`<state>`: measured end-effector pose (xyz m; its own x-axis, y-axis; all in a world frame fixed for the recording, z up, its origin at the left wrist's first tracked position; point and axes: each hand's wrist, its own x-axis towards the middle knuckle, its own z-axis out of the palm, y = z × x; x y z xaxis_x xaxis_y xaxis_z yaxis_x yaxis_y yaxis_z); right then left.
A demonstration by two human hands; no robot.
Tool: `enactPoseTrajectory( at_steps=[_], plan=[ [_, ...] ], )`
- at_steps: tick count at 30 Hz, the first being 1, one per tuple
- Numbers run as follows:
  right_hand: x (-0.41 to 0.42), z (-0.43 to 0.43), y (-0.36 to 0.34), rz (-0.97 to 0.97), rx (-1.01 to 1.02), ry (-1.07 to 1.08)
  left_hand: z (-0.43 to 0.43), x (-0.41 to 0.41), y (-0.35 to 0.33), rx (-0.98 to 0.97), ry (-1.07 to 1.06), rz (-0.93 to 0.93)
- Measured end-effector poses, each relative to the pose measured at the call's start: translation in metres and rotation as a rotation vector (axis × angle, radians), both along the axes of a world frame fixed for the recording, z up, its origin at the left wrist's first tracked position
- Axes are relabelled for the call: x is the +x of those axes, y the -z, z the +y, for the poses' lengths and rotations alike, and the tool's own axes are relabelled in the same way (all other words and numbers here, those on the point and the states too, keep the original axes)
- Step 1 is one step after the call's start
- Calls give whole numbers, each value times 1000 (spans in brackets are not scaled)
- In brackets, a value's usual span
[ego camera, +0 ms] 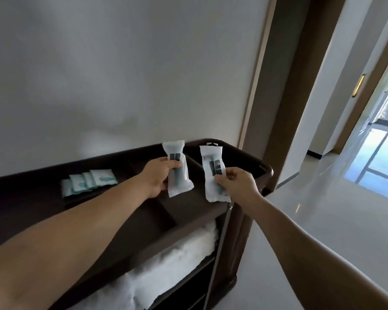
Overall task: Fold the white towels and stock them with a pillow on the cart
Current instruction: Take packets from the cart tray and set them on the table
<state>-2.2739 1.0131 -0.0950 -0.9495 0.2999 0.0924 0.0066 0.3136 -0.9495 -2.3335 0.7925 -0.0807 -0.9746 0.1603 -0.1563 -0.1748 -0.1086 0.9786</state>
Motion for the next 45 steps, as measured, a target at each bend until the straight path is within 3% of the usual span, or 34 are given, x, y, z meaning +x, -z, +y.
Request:
enactPoseTrajectory(
  at_steps=[10, 25, 36, 40, 45],
  plan=[
    [-146, -72, 7, -108, 80, -303, -87, -71, -6, -150, -389, 52],
    [-309, -185, 63, -349, 337, -512, -154, -130, 16, -268, -594, -33],
    [-355, -204, 104, -480, 384, -655, -143, -142, 37, -364, -732, -107],
    [-353, -200, 101, -450, 537, -668, -137, -151, 36, -387, -744, -108],
    [-349, -194, 102, -403, 587, -705, -129, -162, 33, -390, -723, -112]
  ],
)
